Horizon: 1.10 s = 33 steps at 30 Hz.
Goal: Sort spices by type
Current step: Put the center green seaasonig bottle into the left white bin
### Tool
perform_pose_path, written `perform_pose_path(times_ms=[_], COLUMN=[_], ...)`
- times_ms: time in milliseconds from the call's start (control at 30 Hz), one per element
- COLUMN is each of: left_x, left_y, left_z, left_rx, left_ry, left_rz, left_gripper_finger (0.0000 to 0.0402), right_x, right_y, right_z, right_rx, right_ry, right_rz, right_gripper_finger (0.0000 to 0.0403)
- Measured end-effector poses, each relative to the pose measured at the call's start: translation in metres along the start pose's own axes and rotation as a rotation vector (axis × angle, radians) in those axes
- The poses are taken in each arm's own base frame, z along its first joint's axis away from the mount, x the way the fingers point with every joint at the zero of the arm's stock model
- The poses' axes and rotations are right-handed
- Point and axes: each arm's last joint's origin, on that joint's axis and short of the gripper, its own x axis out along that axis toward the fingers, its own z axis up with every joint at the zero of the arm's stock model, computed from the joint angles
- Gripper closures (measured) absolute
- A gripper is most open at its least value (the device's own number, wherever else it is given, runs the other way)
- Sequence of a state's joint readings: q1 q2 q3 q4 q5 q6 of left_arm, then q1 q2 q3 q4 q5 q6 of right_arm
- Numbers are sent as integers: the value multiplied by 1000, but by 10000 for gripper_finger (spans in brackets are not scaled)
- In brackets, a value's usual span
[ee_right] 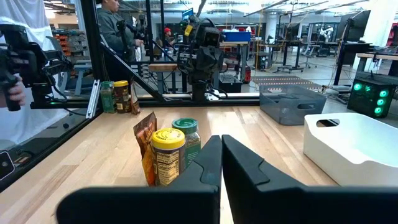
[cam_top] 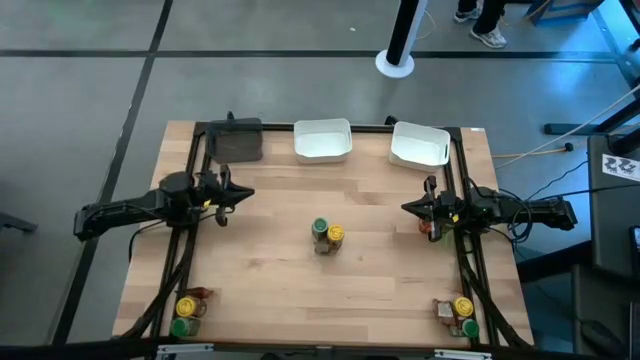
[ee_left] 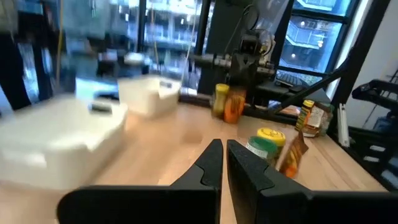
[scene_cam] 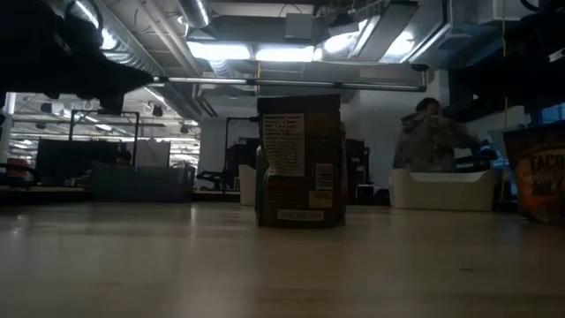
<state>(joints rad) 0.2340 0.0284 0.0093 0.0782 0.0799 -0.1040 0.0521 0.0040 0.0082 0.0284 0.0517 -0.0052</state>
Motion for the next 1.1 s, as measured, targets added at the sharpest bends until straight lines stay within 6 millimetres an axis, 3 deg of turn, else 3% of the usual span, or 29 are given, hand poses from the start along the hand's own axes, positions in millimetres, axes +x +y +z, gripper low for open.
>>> perform_pose_path(times_ms=[433, 667, 900, 1100], left_x=[-4, -1, 18, 51], left_y=[-2, -2, -6, -12], left_z=[26, 34, 53, 78], left_rx=[-114, -108, -134, -78], left_ry=[-273, -266, -155, -45], left_rz=[-15, 0, -12, -33], left_gripper_finger=[393, 400, 400, 400], right_x=[-1, -2, -3, -5], right_y=[-1, -3, -3, -4], right_z=[11, 21, 24, 32], right_rx=[75, 38, 41, 8], right_ry=[-118, -217, -223, -301], right_rz=[-20, -87, -90, -129], right_gripper_finger=[388, 388, 388, 388])
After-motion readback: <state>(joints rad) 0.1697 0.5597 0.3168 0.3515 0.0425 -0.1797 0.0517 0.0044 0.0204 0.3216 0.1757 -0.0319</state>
